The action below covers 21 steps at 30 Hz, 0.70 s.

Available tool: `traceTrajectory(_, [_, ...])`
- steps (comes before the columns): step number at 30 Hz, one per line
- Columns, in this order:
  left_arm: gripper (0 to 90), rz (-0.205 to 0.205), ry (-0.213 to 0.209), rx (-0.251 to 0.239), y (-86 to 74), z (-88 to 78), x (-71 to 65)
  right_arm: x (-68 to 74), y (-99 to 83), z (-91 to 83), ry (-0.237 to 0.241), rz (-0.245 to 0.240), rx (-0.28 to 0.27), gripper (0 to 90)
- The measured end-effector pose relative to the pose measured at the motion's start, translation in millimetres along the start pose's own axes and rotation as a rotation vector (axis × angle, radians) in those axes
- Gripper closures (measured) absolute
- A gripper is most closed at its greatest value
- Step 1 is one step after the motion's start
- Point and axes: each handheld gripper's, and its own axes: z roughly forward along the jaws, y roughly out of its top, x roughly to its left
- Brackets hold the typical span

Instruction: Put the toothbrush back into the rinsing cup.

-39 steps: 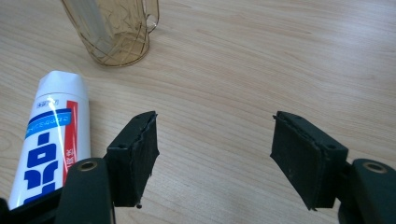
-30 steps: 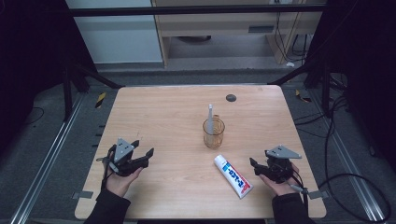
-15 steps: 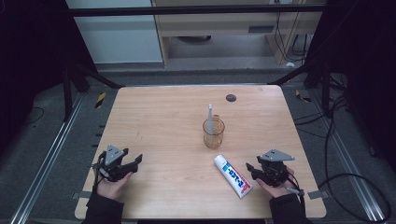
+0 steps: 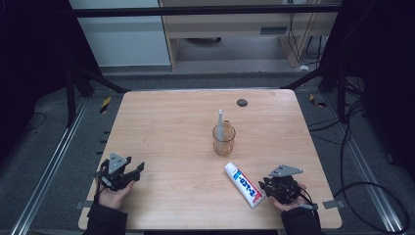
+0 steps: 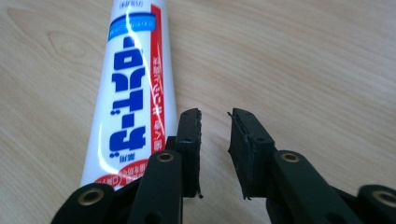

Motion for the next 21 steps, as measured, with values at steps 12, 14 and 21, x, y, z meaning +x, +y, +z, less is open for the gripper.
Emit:
traceTrajectory(12, [43.6, -0.013, 0.004, 0.004, -1.8, 1.5, 1.8, 6.2, -9.1, -1.2, 0.056, -0.019, 0.052, 83.1])
traceTrajectory(14, [43.6, -0.013, 0.005, 0.005, -1.9, 1.7, 1.9, 7.0, -9.4, -0.9, 0.062, -0.024, 0.052, 83.6])
traceTrajectory(21, [43.5, -0.012, 0.007, 0.013, -2.8, 2.8, 2.1, 11.9, -8.4, 0.1, 0.105, -0.026, 0.062, 86.0])
